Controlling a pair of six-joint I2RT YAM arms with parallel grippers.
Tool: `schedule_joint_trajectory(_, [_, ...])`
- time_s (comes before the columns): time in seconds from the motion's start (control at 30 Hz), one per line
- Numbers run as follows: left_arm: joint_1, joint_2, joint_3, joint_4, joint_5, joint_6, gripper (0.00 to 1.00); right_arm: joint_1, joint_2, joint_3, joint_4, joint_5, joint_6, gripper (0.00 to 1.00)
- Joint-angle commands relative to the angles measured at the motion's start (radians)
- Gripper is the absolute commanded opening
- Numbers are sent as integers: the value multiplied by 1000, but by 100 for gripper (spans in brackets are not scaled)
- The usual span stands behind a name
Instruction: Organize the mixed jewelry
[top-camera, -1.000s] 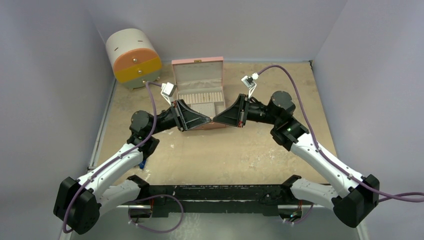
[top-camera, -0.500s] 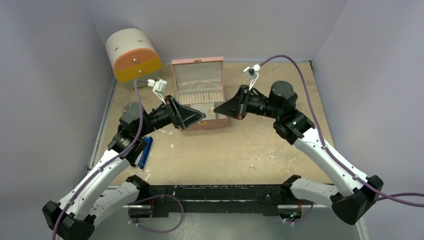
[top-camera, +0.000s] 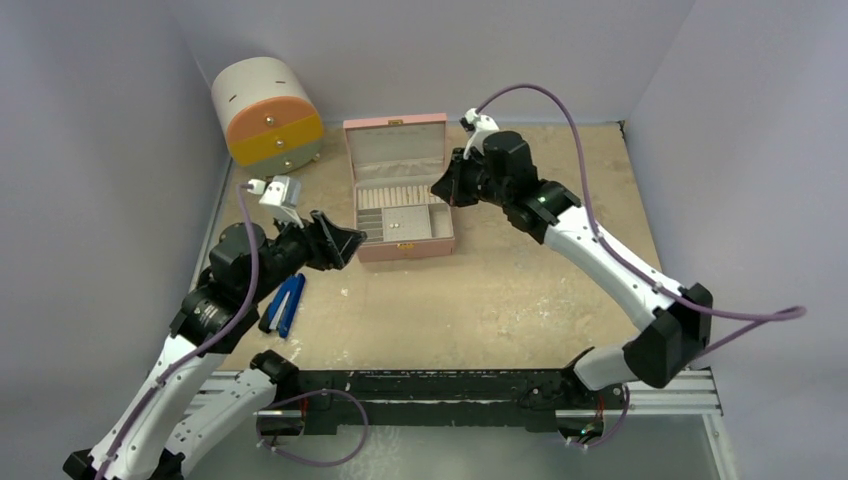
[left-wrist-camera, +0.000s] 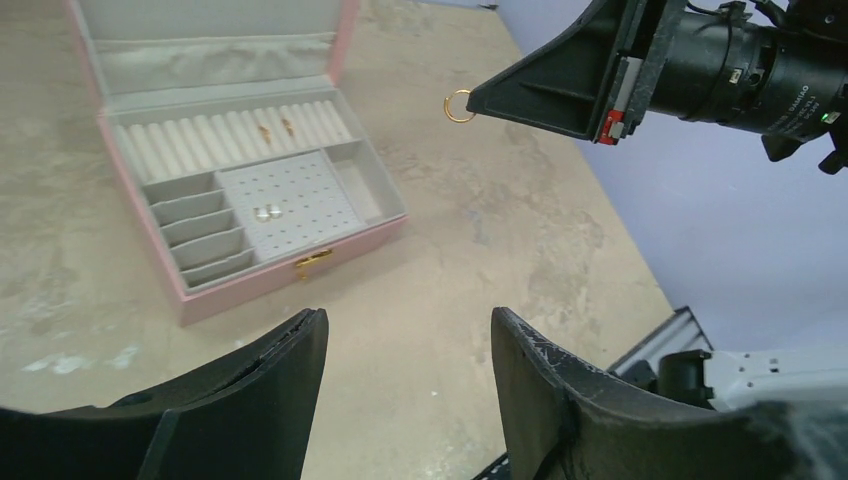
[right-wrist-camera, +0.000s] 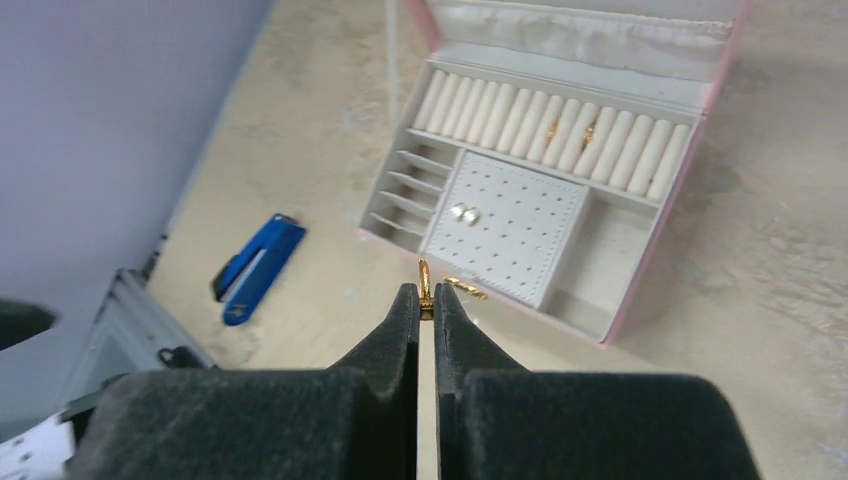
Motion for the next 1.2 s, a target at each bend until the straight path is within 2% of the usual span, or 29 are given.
schedule_joint_trajectory(0.0, [-2,-57,6,-65,-152,66,60,23,79,102,-20,158,-85,0])
schedule_joint_trajectory(0.27, [-2,-178,-65,-71,-307,90,62,61,300,260,-21,258,-122,0])
schedule_joint_trajectory(0.57, [-2,-262,-122,-96,-392,99,63,96,514,420,-19,406,-137,0])
schedule_joint_trajectory(0.87, [-2,-326,-175,-78,-437,108,64,103,666,523,-4,445,-117,0])
schedule_joint_trajectory(1.17, [-1,-349,-181,-85,-471,107,64,116,745,545,16,451,-83,0])
